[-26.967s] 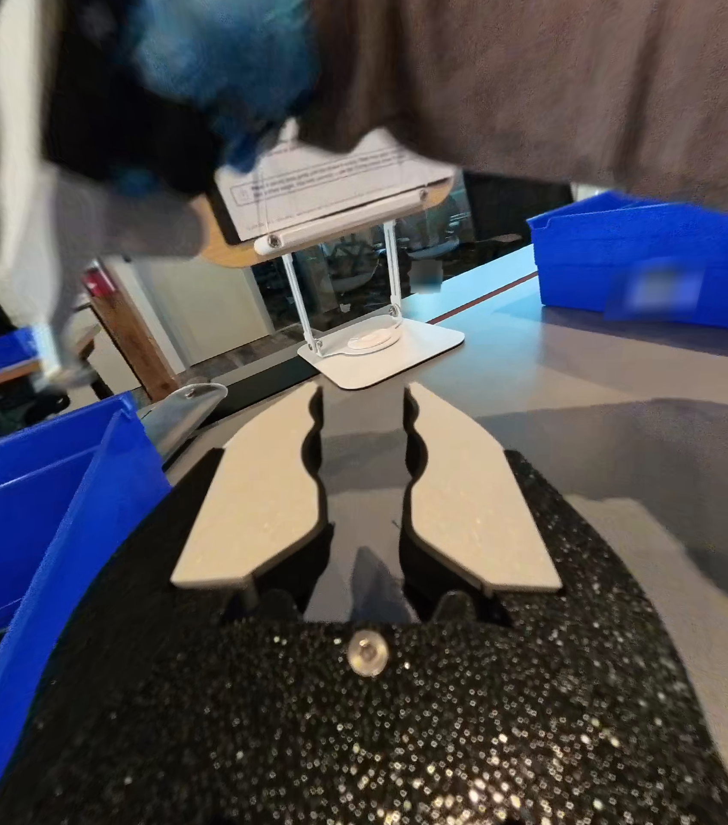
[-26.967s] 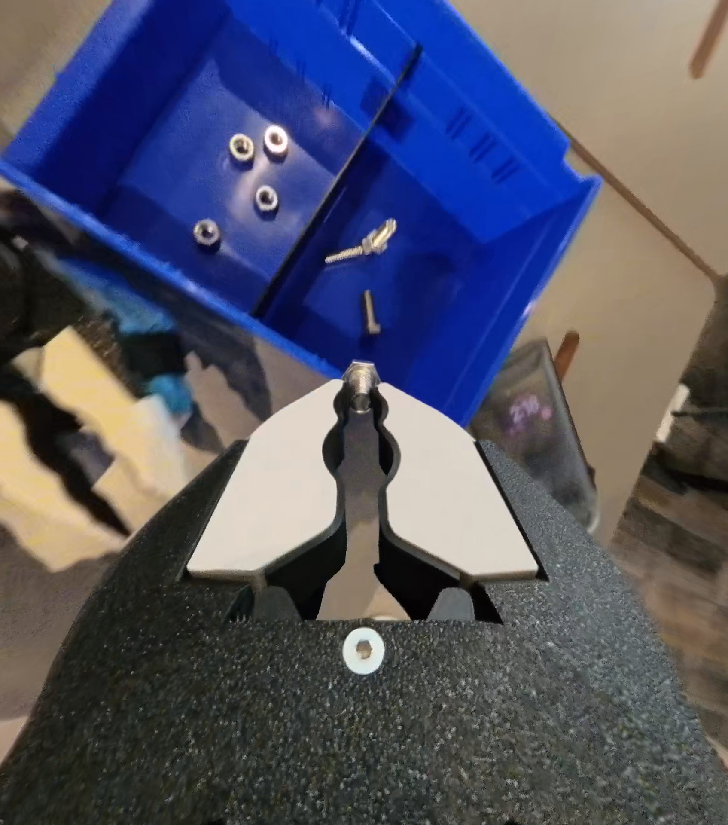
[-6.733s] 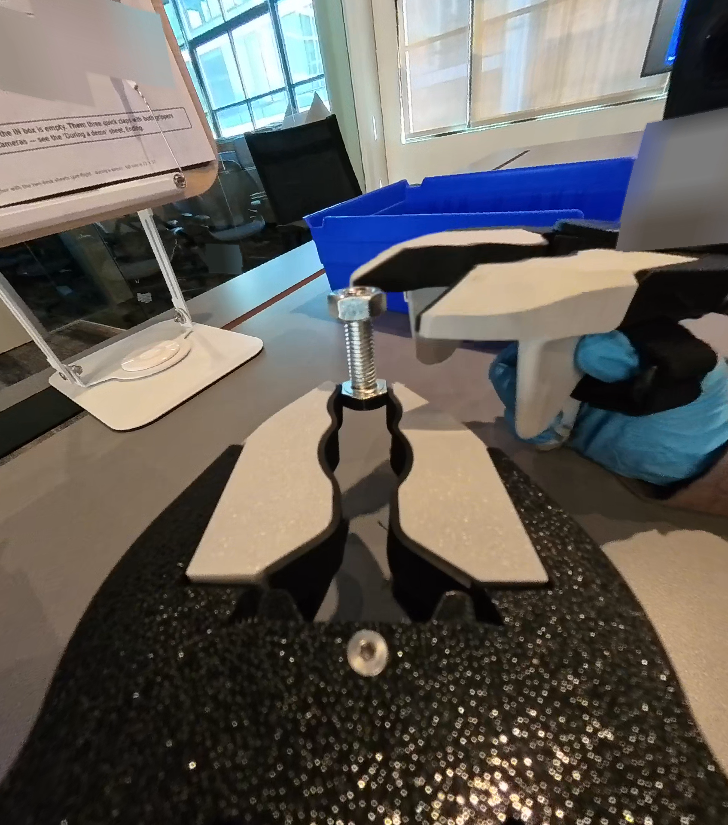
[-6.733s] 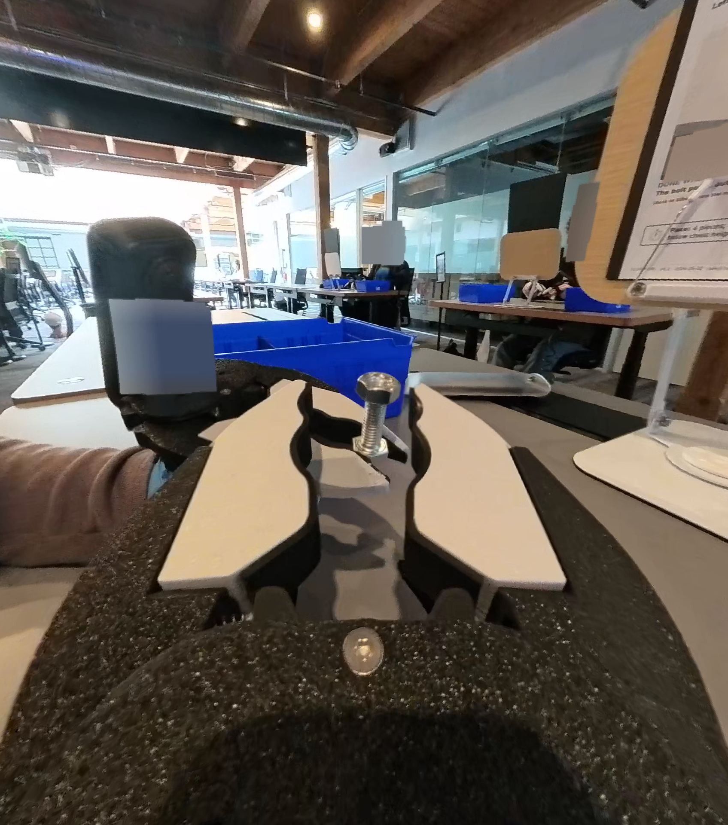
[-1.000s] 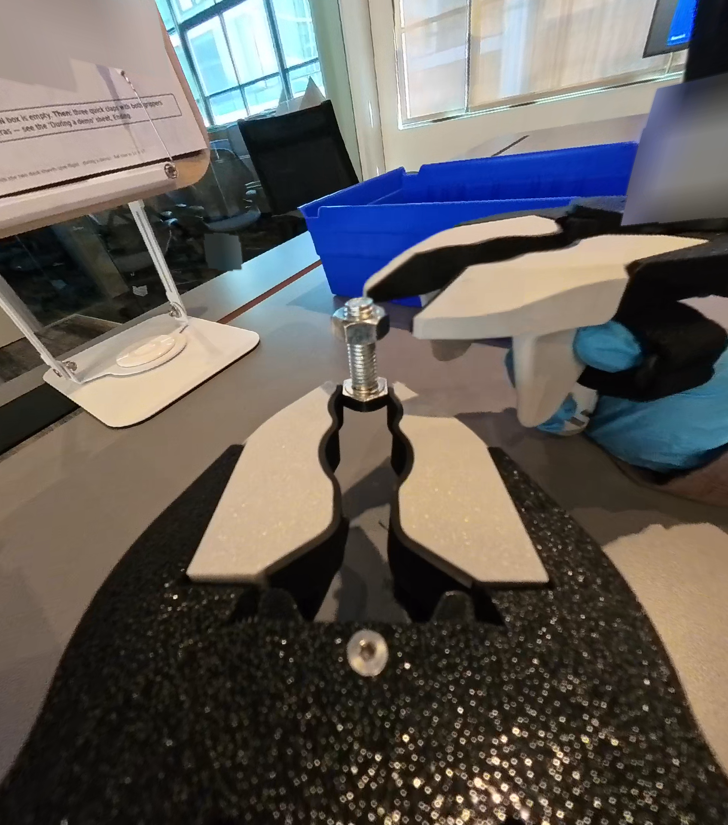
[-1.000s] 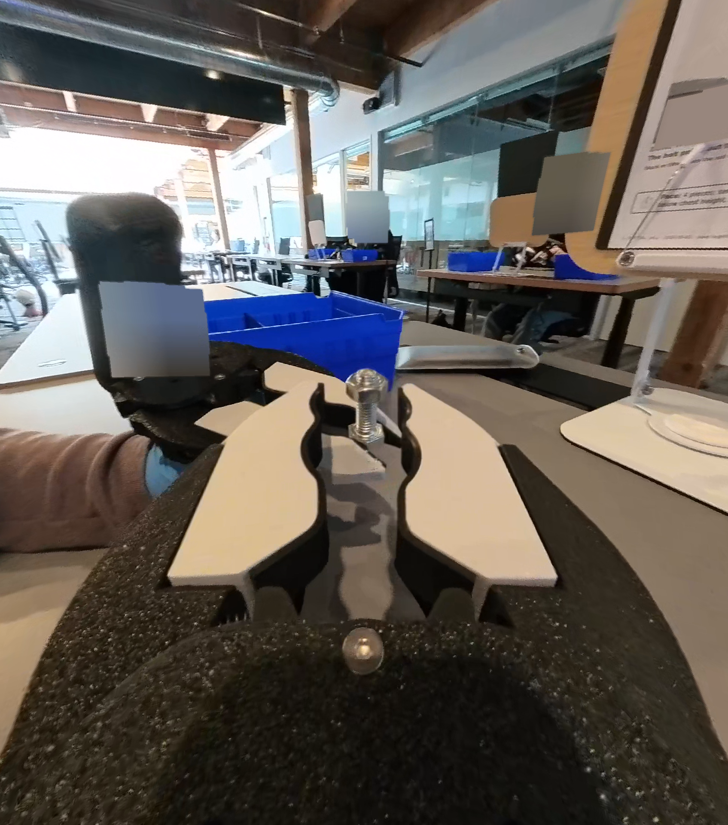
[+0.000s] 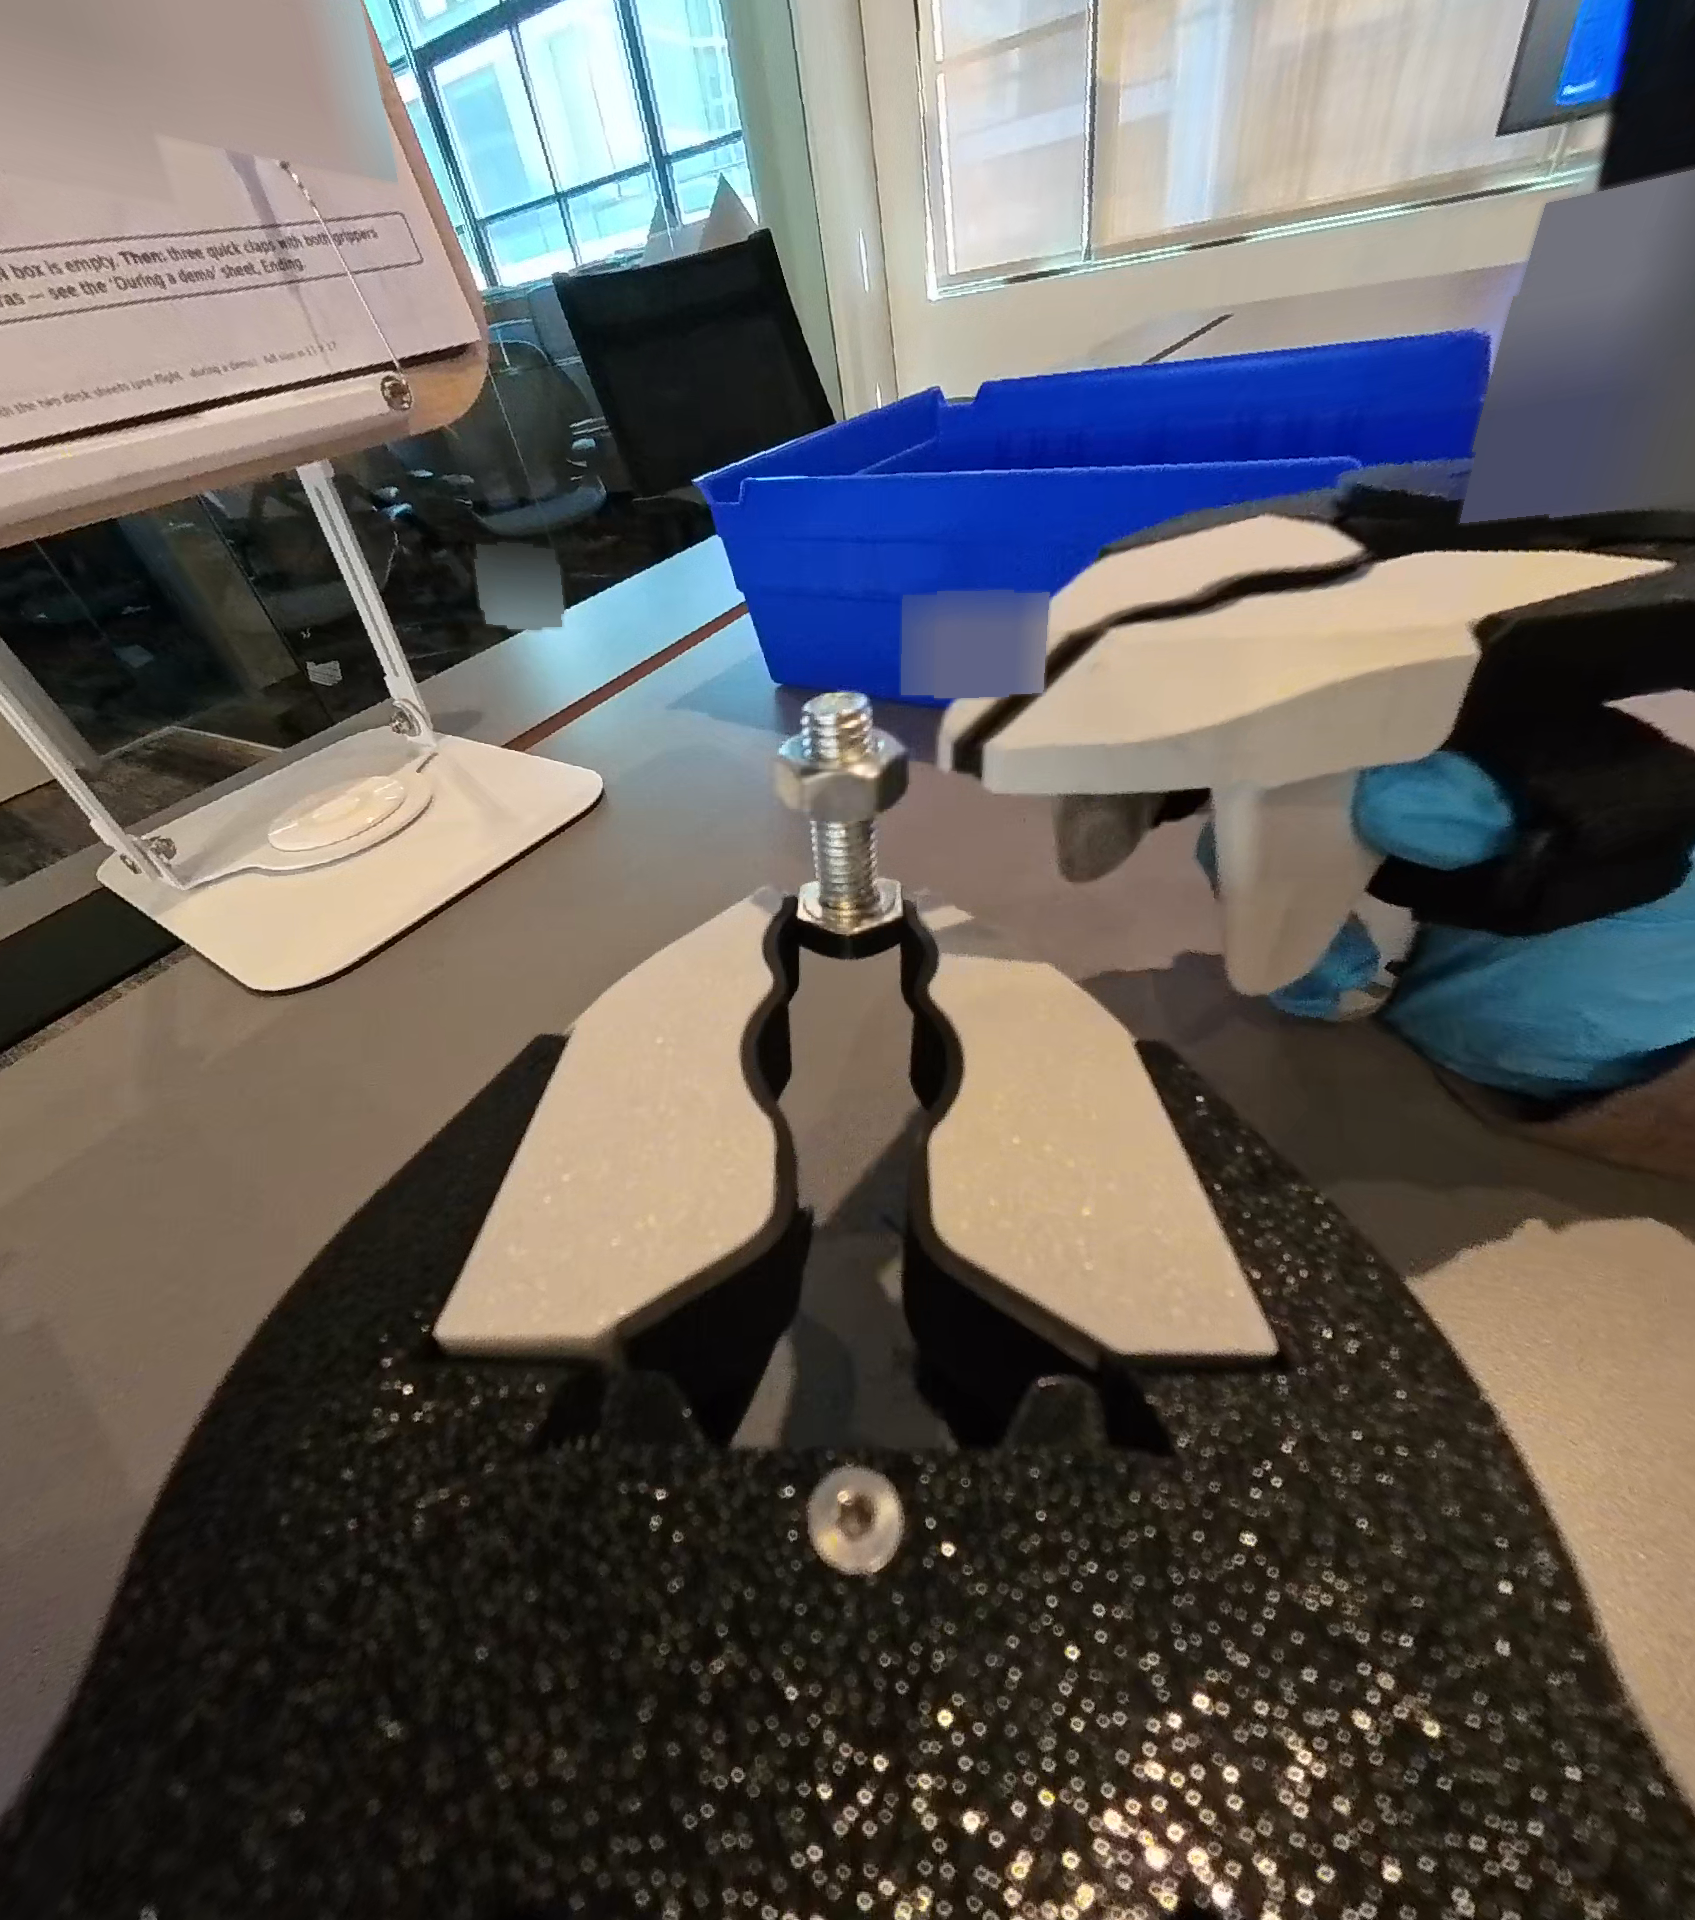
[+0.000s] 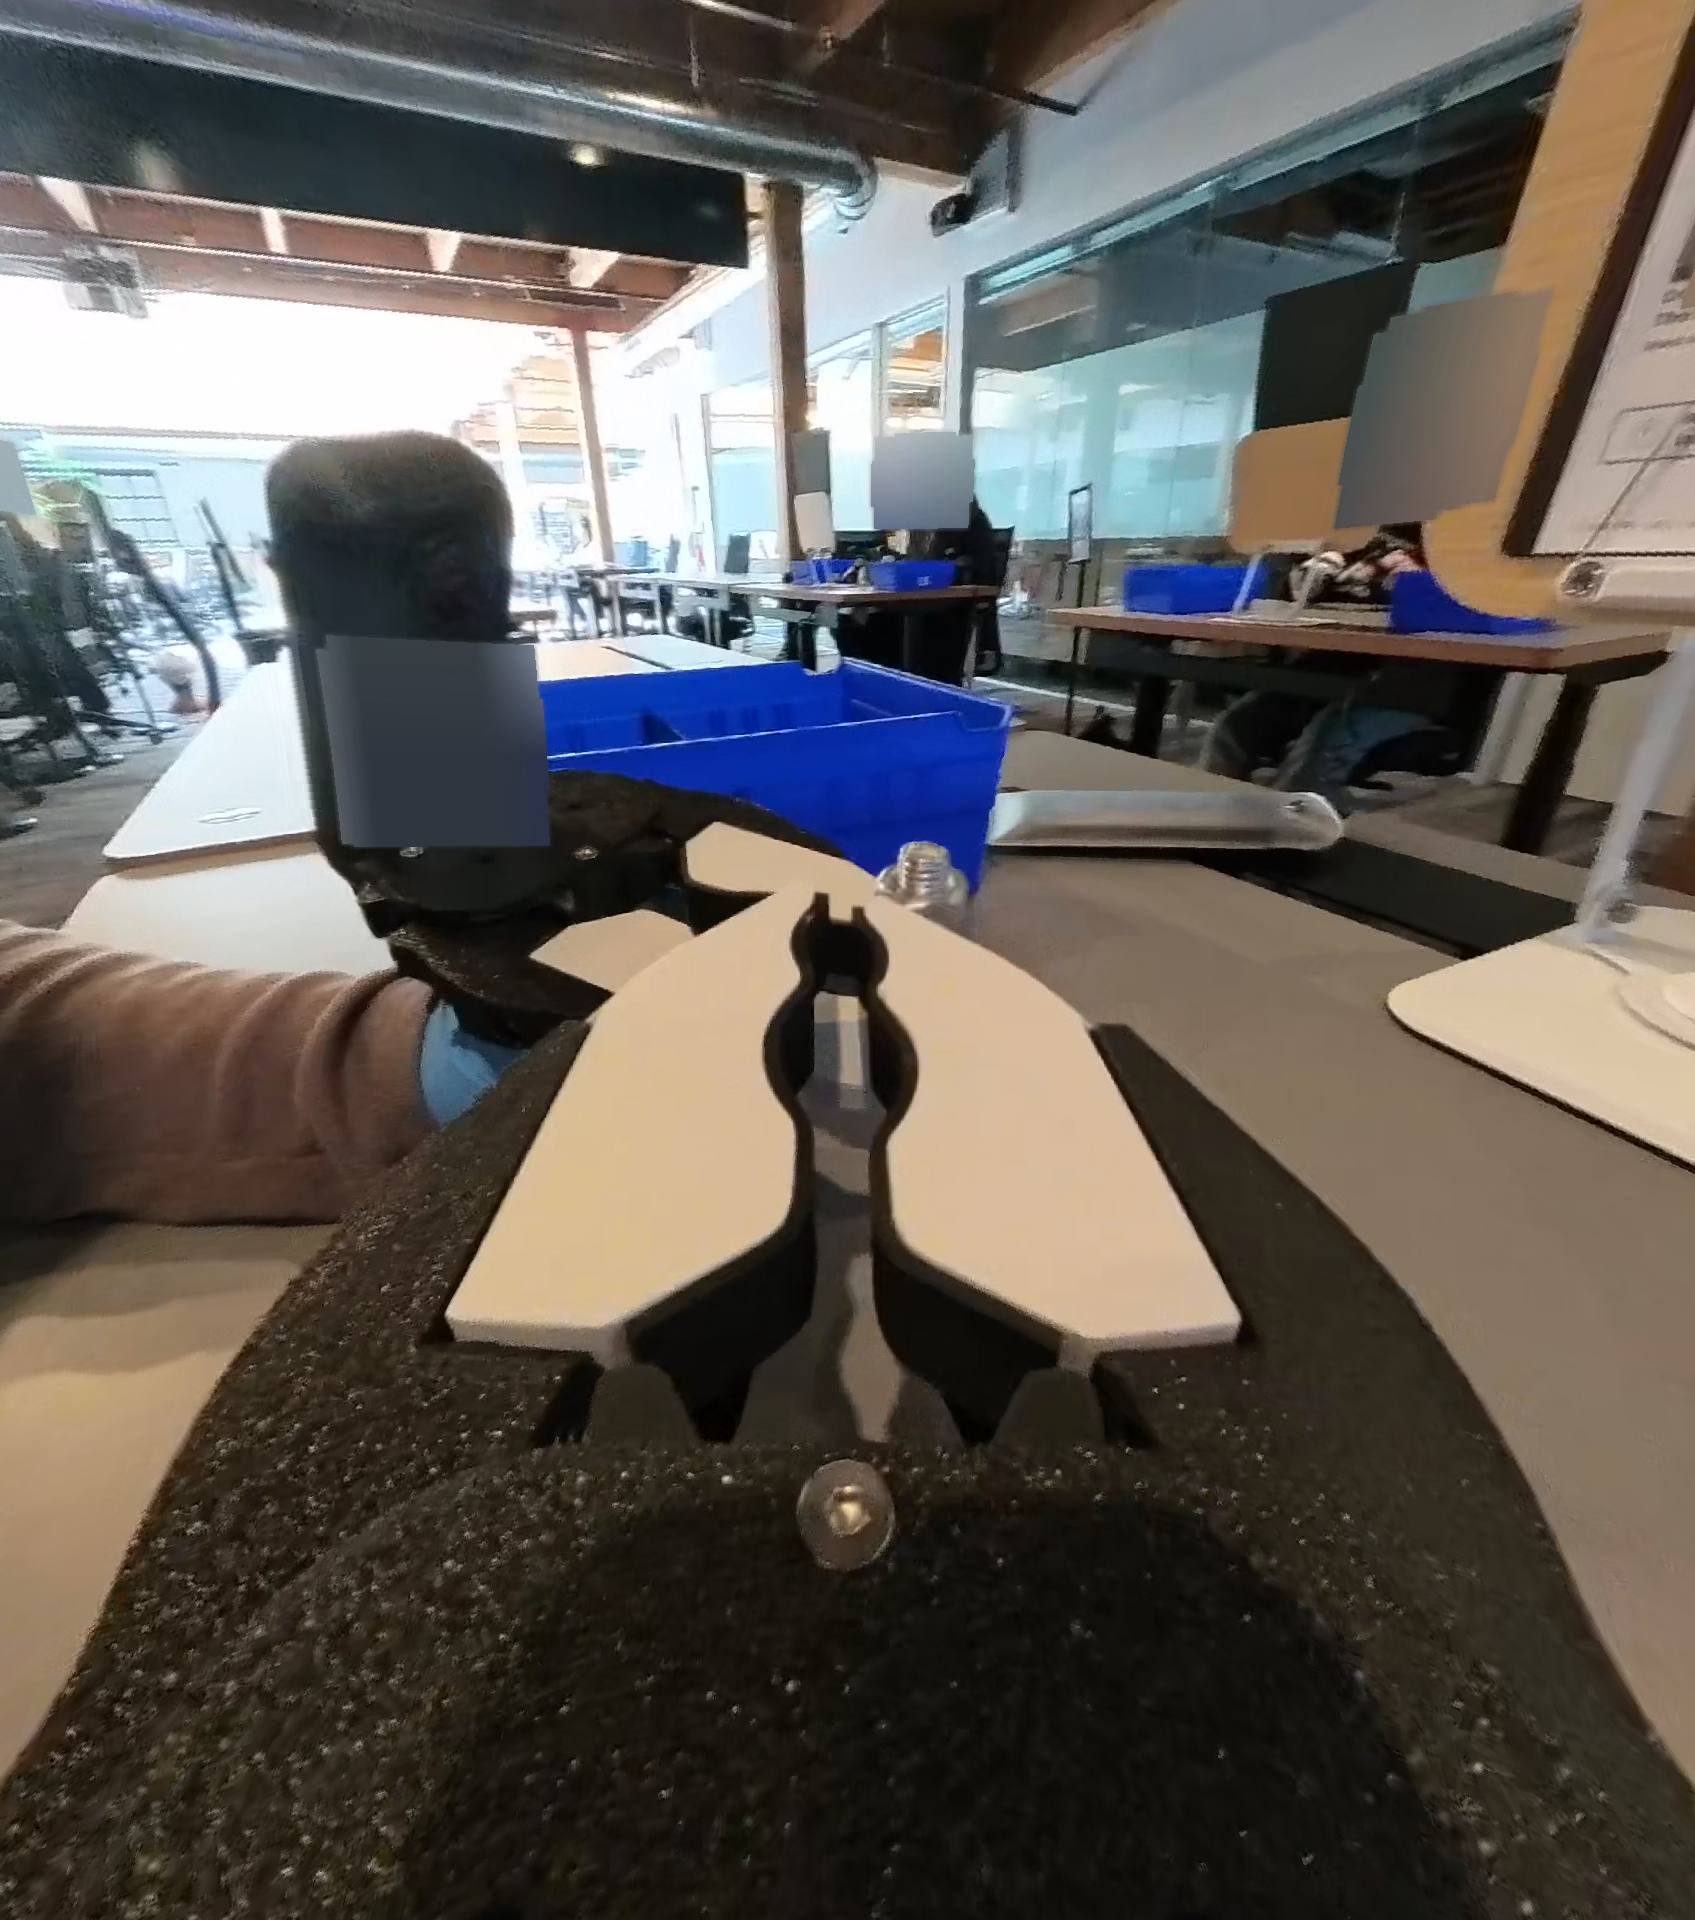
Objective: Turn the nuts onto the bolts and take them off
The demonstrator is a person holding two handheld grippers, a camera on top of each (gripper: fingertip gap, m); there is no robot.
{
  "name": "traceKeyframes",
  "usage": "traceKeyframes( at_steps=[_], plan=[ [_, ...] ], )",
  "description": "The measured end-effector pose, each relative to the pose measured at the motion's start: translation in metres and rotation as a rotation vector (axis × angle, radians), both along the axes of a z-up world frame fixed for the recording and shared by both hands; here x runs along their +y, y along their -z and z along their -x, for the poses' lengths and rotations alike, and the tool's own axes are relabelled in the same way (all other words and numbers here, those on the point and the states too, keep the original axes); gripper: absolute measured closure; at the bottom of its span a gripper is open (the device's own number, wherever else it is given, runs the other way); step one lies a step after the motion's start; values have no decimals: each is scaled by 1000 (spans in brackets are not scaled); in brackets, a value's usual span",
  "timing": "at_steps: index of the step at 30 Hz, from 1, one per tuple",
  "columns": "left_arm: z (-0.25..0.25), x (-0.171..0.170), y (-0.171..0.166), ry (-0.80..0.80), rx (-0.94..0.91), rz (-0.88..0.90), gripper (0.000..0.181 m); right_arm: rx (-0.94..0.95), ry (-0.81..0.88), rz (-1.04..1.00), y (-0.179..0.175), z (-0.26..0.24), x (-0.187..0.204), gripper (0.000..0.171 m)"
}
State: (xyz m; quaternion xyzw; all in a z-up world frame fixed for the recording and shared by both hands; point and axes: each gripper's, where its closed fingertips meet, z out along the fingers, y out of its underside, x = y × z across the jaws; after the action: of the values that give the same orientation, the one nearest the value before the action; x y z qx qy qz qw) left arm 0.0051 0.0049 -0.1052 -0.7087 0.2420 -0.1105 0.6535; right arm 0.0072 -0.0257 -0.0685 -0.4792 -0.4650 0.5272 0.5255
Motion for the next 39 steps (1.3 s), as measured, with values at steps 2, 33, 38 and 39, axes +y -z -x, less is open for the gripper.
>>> traceKeyframes(
  at_steps=[2,33,38,39],
  plan=[
    [0,0,0,0,3,-1,163,8,29,-13,-1,0,3,160],
    [-6,0,9,-21,144,-19,163,-24,164,-57,1,1,17,162],
    [-6,0,8,-26,152,-29,163,-30,135,7,1,1,16,163],
    [-6,0,8,-26,153,-34,163,-30,133,24,1,1,17,163]
  ],
)
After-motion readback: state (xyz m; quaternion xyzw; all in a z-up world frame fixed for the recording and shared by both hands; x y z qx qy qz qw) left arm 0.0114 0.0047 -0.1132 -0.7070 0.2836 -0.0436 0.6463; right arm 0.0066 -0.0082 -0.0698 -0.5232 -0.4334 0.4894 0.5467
